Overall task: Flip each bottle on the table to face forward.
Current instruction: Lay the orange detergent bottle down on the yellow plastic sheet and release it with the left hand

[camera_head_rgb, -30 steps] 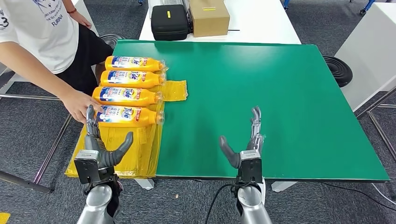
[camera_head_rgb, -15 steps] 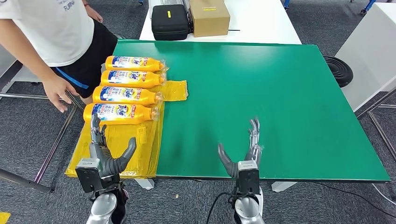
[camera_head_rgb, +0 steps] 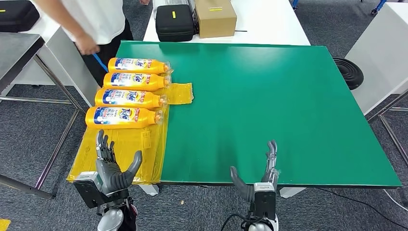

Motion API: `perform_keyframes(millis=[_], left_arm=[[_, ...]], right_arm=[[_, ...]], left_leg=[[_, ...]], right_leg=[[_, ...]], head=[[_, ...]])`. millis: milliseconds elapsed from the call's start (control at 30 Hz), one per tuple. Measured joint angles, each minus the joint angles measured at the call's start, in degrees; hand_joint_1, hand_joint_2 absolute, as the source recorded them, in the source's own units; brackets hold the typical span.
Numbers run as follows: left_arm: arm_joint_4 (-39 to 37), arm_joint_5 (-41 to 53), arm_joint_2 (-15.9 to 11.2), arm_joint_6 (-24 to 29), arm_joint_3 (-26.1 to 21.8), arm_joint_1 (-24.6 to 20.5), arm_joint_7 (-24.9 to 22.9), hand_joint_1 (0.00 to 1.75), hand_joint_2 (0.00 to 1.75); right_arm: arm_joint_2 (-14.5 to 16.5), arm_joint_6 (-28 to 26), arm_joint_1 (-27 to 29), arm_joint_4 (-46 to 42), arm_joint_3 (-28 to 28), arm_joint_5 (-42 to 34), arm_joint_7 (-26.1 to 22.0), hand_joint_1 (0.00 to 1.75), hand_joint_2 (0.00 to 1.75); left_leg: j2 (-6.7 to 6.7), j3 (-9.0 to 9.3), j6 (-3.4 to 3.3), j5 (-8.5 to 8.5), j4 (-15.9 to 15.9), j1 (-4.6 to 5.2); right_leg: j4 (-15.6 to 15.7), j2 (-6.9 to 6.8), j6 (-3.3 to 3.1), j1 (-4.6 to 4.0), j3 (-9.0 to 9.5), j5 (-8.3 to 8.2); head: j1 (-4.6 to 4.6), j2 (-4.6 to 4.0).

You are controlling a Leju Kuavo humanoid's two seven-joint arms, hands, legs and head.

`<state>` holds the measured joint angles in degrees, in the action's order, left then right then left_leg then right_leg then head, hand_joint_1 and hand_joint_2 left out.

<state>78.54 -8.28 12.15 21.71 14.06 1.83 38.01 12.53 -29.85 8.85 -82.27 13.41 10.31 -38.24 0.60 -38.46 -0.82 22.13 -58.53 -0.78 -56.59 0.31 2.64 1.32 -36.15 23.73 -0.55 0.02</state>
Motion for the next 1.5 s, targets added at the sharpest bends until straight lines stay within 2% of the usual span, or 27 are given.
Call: perform_keyframes(millis=[33,167,400,733,1100,1500], left_arm=[[-0.27,-1.35,0.01,-0.03,-0.08,0.08,-0.15,0.00,1.75],[-1.52,-5.25,0.01,-0.54,-0.82,0.38,-0.76,0.00,1.75],[-2.49,-5.96,-0.02,0.39,-2.42,0.57,-0.84,0.00,1.75],[0.13,-5.37,-0.50,2.76,-3.56,1.31,-0.82,0.00,1.75],[4.75,-0.66,-1.95,4.08,-2.23,2.70,-1.61,0.00,1.75],[5.66,2.38,-3.62,3.38,-0.91,1.63,-3.37,0.00,1.75]], right_arm=[[-0.11,-0.01,0.38,-0.25,-0.01,-0.32,0.32,0.00,0.00],[-0.45,-0.04,1.75,-1.03,-0.03,-1.50,1.48,0.00,1.75],[-0.58,-0.30,1.05,-0.68,0.42,-4.23,-1.28,0.00,1.75],[-0.58,-3.46,-3.01,-0.99,5.18,-6.01,-1.74,0.00,1.75],[-0.36,-2.41,-4.80,0.80,7.69,-6.75,-1.74,0.00,1.75],[-0.35,-2.81,-5.22,1.84,8.90,-7.11,-1.74,0.00,1.75]], left_leg=[[0.00,0.00,0.00,0.00,0.00,0.00],[0.00,0.00,0.00,0.01,0.00,0.00],[0.00,0.01,0.00,0.01,0.00,0.00],[0.01,0.02,-0.01,-0.01,0.00,0.00],[0.01,0.02,-0.01,0.00,0.00,0.00],[0.01,0.04,-0.01,0.00,0.00,0.00]], right_leg=[[0.00,0.00,-0.01,0.00,0.00,0.01],[0.00,0.00,-0.02,0.00,0.00,0.02],[0.00,0.00,-0.02,0.00,0.03,0.02],[-0.01,0.00,-0.02,0.00,0.05,0.02],[-0.01,0.00,-0.02,0.00,0.05,0.03],[-0.01,0.00,-0.02,0.00,0.05,0.03]], head=[[0.01,0.00],[0.01,0.00],[0.01,0.00],[0.01,0.00],[0.01,0.00],[0.01,0.00]])
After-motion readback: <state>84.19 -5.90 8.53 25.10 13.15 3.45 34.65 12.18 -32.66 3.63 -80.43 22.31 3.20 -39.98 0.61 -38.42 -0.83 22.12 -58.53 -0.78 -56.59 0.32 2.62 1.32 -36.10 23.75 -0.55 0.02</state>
